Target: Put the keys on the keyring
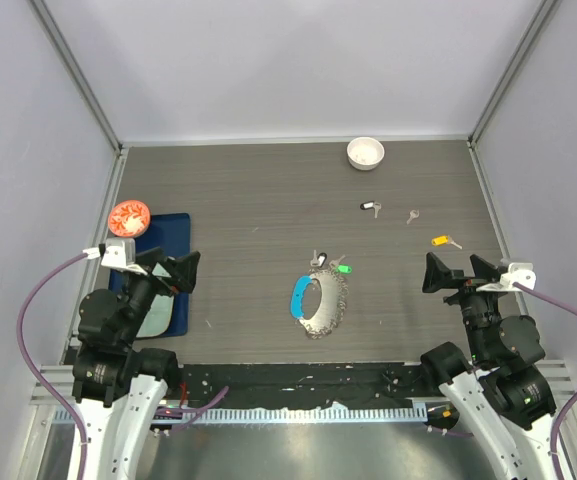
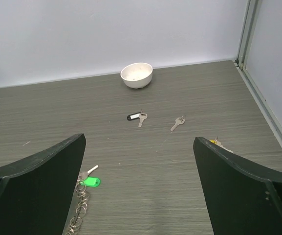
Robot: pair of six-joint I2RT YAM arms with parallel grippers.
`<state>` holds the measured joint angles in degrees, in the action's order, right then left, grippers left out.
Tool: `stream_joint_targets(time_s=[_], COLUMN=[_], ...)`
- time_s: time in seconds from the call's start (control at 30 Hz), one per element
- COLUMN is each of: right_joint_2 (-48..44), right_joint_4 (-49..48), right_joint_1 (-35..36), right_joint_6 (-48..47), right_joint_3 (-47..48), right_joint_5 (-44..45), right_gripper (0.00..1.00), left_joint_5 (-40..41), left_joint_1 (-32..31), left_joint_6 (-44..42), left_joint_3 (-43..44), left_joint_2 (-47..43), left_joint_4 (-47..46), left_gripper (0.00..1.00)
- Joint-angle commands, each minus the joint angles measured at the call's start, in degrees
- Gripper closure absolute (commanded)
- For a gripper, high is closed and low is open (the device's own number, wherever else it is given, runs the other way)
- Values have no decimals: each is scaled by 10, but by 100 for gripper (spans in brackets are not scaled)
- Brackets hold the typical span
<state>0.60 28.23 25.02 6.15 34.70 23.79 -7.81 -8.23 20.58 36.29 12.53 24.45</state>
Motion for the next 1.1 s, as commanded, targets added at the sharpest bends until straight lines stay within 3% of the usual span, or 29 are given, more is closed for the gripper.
stream_joint_targets(time_s=[0.0, 0.3, 0.37, 0.53, 0.63, 0.73, 0.8, 0.87, 1.07], right_joint_2=[-4, -4, -4, -4, -4, -4, -4, -3, -4], right_joint_4=[-27, -27, -27, -31, -28, -26, -26, -27, -27], right_joint_1=[-1, -1, -1, -1, -1, -1, -1, -1, -1], right_joint_6=[4, 6, 6, 7, 7, 7, 8, 8, 7], right_joint_3=[2, 1, 1, -1, 0, 1, 0, -1, -2], right_joint_5=[-10, -28, -30, -38, -45, -45, -44, -45, -45], right_gripper=[0, 0, 0, 0, 0, 0, 1, 0, 0], left_joint_5=[-2, 6, 18, -11, -64, -36, 39, 74, 205], left_joint_1=[4, 5, 5, 4, -6, -51, -128, -203, -330], left_joint_6=[-4, 15, 62, 151, 206, 215, 206, 199, 194], left_joint_3=[12, -3, -10, -17, -43, -43, -29, -1, 102], left_joint_2=[3, -10, 0, 114, 197, 273, 317, 386, 592], left_joint_4=[-7, -23, -27, -23, -67, -99, -99, -99, -76], left_gripper=[0, 0, 0, 0, 0, 0, 0, 0, 0])
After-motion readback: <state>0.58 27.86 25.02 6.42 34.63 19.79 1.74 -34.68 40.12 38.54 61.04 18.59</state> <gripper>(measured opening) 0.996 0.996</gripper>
